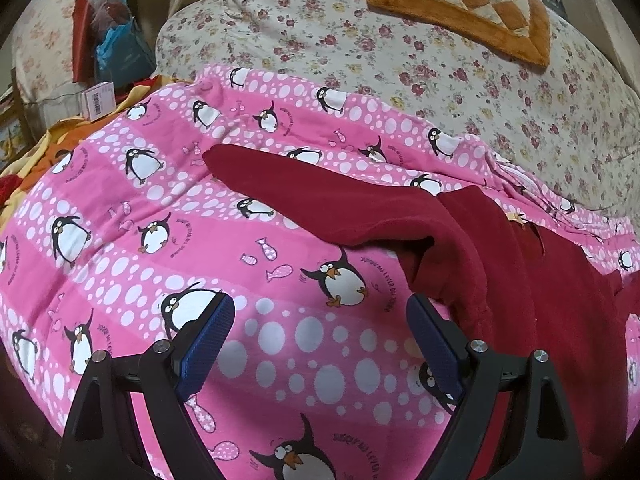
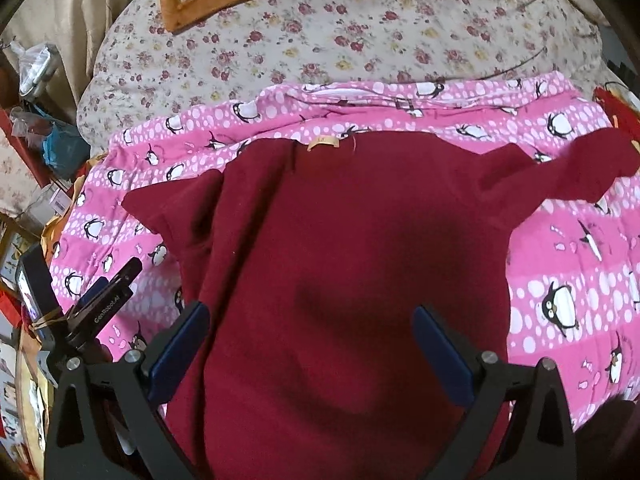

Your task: Fold small clothes

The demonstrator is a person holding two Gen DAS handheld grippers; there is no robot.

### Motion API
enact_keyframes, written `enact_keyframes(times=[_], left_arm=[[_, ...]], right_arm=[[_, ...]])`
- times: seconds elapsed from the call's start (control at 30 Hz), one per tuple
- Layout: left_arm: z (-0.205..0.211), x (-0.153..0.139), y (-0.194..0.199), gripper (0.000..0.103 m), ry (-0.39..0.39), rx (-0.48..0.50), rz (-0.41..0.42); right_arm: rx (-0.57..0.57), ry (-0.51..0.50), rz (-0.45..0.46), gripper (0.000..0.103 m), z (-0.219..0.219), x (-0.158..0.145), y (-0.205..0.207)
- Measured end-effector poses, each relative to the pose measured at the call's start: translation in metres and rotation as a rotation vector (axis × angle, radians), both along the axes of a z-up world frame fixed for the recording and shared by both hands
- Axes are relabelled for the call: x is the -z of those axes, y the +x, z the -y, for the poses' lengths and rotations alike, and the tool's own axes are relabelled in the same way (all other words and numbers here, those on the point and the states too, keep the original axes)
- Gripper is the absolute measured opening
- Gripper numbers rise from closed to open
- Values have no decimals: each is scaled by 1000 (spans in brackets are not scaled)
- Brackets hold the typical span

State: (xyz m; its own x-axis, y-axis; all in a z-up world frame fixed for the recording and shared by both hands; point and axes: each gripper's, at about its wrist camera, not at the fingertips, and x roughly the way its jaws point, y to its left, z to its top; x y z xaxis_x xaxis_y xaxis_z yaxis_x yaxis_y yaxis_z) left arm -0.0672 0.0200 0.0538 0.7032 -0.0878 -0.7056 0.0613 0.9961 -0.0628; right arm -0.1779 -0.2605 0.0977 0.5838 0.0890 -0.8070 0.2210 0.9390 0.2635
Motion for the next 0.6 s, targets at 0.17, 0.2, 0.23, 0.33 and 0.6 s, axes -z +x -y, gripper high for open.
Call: enact_keyframes(times=[0.17, 0.2, 0.23, 0.33, 0.6], left_arm=[[-3, 1, 1, 71, 0, -13, -6], [-3, 1, 1, 71, -1, -13, -6], [-3, 1, 1, 71, 0, -12, -5], [-1, 2, 1, 71, 3, -7, -6], [3, 2, 1, 71, 14, 3, -6]], right_arm=[[-11, -30, -5, 103, -2, 5, 1], [-9, -29, -12, 103, -2, 7, 1], [-8, -19, -23, 103, -1, 11, 1], [-5, 22, -41, 103, 1, 16, 1], [-54, 112, -1, 103, -17, -11, 4]])
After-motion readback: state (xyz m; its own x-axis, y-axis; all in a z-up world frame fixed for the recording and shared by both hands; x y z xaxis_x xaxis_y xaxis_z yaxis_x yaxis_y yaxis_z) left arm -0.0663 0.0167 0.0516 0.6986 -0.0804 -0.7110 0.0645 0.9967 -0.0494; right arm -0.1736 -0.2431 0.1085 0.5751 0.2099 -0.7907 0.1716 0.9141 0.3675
